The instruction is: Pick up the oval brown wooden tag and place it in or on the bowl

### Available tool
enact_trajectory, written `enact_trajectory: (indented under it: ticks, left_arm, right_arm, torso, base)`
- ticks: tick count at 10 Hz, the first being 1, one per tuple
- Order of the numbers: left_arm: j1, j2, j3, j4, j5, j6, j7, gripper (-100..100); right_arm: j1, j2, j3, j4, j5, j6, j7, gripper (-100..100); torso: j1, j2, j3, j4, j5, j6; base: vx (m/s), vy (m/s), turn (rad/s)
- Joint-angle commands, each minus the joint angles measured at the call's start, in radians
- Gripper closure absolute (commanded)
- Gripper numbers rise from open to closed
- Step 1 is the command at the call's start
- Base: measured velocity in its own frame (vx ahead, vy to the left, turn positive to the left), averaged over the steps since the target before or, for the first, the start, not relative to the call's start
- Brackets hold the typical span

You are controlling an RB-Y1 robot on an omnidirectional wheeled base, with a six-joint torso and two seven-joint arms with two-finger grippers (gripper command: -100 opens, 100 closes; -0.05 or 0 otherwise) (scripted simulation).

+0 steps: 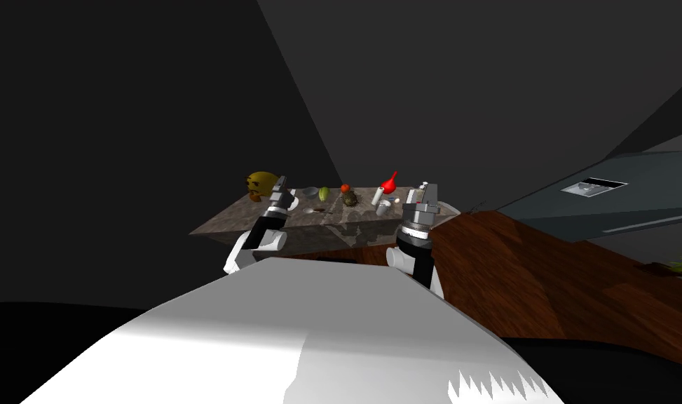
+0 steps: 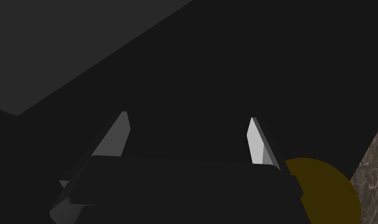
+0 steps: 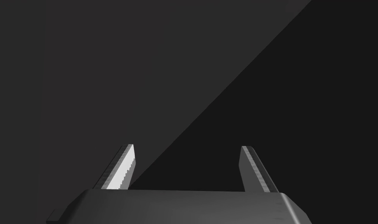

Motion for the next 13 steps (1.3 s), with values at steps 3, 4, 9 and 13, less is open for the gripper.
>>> enact_trajectory:
  ticks: [3,4,9,13]
  left_arm:
    - [-0.03,0.008,0.019,0.006,0.002,0.108,0.002,-100]
    - [-0.03,0.008,0.019,0.006,0.002,0.114,0.002,-100]
    - [-0.075,0.012,0.046,0.024,0.002,0.241,0.005,-100]
    - [-0.119,0.013,0.074,0.044,0.0,0.364,0.007,-100]
  right_arm:
    - [0.0,0.0,0.0,0.0,0.0,0.0,0.0,0]
    - [0.0,0.0,0.0,0.0,0.0,0.0,0.0,0]
    - [0.0,0.0,0.0,0.0,0.0,0.0,0.0,0]
    - [0.0,0.0,0.0,0.0,0.0,0.0,0.0,0]
  torso:
    - [-0.001,0.0,0.0,0.0,0.0,0.0]
    - [-0.001,-0.001,0.0,0.0,0.0,0.0]
    - [0.0,-0.001,0.0,0.0,0.0,0.0]
    - [0.0,-0.002,-0.001,0.0,0.0,0.0]
  base:
    - [-0.039,-0.013,-0.064]
    - [-0.016,-0.007,0.001]
    - [-0.029,-0.012,-0.06]
    - [-0.023,-0.011,-0.086]
